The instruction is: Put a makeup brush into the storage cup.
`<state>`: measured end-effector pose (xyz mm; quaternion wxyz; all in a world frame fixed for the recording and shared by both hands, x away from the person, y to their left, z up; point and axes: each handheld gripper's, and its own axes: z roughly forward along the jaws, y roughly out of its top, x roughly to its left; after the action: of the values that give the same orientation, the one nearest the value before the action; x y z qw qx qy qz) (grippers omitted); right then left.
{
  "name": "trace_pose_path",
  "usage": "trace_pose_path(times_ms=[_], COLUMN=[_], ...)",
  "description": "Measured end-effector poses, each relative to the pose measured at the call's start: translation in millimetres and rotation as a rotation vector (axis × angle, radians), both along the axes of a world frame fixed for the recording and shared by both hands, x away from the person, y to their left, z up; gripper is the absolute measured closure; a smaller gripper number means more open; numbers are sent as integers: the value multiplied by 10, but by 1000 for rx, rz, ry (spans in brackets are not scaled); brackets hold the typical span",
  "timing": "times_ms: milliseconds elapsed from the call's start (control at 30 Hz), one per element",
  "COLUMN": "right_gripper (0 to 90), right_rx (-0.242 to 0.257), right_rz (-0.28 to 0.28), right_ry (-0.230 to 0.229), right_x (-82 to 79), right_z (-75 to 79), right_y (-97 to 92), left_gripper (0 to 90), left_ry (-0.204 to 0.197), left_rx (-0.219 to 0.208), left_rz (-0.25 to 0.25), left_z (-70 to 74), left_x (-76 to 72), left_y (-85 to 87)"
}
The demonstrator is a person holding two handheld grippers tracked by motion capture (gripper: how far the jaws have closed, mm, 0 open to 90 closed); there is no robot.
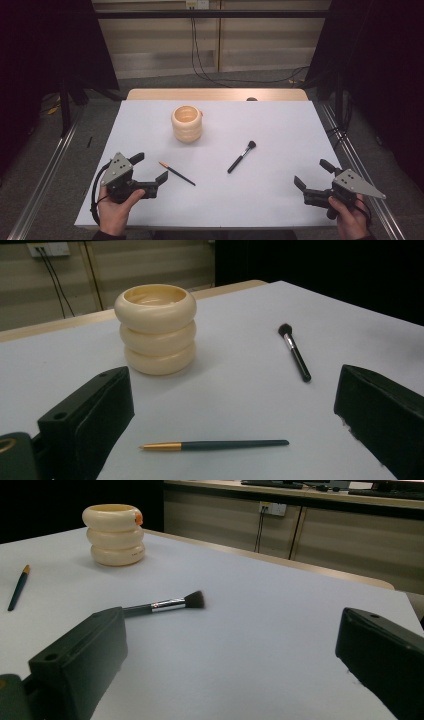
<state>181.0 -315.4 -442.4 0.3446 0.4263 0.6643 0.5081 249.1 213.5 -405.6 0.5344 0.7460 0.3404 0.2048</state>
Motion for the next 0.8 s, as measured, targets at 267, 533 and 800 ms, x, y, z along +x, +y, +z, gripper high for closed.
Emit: trace_pose_path(times_ms=[267, 533, 800], right_gripper=[0, 0, 0], right_rx=[2, 1, -1], right_rz=[-2, -4, -2], right_ry=[0, -1, -1], right_x=[2, 3, 2], right_z=[-3, -3, -1], right_y=[5, 4, -2], left_gripper=[38, 38, 36], left_ry=[25, 46, 83], left_rx=[2, 28, 53], left_rz=[-2, -11, 3], left_z=[61, 96, 64], left_x=[131, 256, 392], left_y=[-32, -91, -143])
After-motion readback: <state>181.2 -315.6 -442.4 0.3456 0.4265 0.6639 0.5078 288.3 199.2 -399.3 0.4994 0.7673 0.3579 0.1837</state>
